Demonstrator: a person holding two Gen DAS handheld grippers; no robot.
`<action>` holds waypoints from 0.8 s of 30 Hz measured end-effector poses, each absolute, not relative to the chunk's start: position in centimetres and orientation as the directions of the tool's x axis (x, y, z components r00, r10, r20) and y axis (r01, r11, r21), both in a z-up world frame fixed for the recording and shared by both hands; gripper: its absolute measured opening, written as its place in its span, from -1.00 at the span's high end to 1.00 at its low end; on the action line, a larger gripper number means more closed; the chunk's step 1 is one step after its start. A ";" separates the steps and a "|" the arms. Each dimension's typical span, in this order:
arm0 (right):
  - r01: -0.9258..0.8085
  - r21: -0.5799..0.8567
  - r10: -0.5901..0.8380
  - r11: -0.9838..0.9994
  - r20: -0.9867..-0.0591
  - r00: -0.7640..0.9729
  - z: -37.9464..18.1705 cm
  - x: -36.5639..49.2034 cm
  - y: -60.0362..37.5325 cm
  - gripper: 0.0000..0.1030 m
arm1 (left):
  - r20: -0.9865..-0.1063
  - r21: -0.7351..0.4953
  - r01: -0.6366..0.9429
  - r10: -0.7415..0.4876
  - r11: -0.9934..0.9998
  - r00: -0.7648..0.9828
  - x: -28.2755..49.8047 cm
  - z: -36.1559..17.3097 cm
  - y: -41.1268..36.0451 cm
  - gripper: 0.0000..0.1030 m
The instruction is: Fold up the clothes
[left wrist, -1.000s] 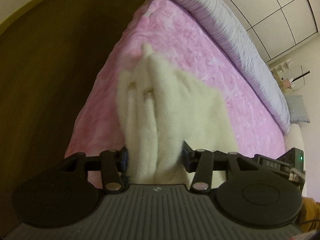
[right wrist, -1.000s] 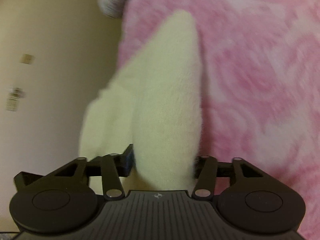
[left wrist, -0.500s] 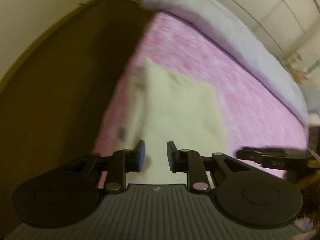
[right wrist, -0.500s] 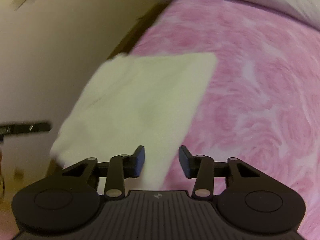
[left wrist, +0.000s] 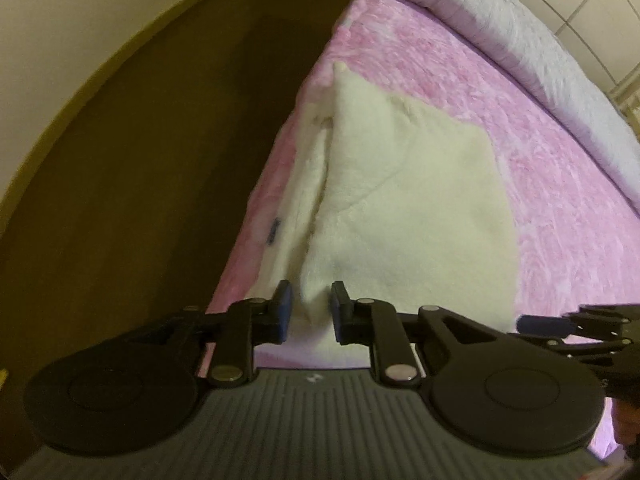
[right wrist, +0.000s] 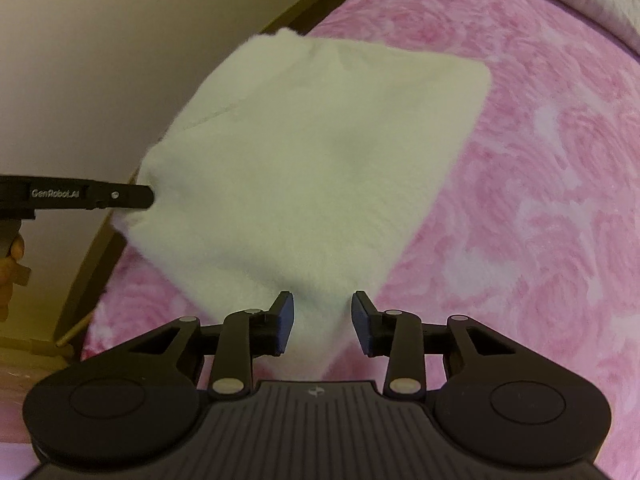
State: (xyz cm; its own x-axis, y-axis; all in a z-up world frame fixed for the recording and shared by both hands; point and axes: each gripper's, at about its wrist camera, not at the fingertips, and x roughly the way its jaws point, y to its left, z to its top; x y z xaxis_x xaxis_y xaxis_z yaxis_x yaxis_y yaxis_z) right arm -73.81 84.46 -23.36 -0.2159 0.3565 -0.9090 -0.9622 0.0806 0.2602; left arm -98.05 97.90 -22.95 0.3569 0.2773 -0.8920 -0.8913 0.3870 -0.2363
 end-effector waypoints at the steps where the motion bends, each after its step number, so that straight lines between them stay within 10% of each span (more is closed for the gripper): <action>1: -0.960 0.265 0.357 0.090 -0.908 -0.218 -22.8 -73.5 84.1 0.11 | -0.896 -0.223 -0.900 0.285 0.374 0.341 -98.0 -22.1 97.3 0.54; 9: -0.956 0.262 0.362 0.131 -0.910 -0.200 -17.5 -70.6 80.9 -0.73 | -0.897 -0.105 -0.958 0.390 0.266 0.207 -95.1 -14.3 89.9 -0.25; 24: -0.968 0.227 0.431 -0.111 -0.866 -0.252 -6.4 -63.6 70.6 -0.73 | -0.822 -0.042 -0.998 0.569 -0.056 0.003 -85.8 -1.7 70.2 -0.82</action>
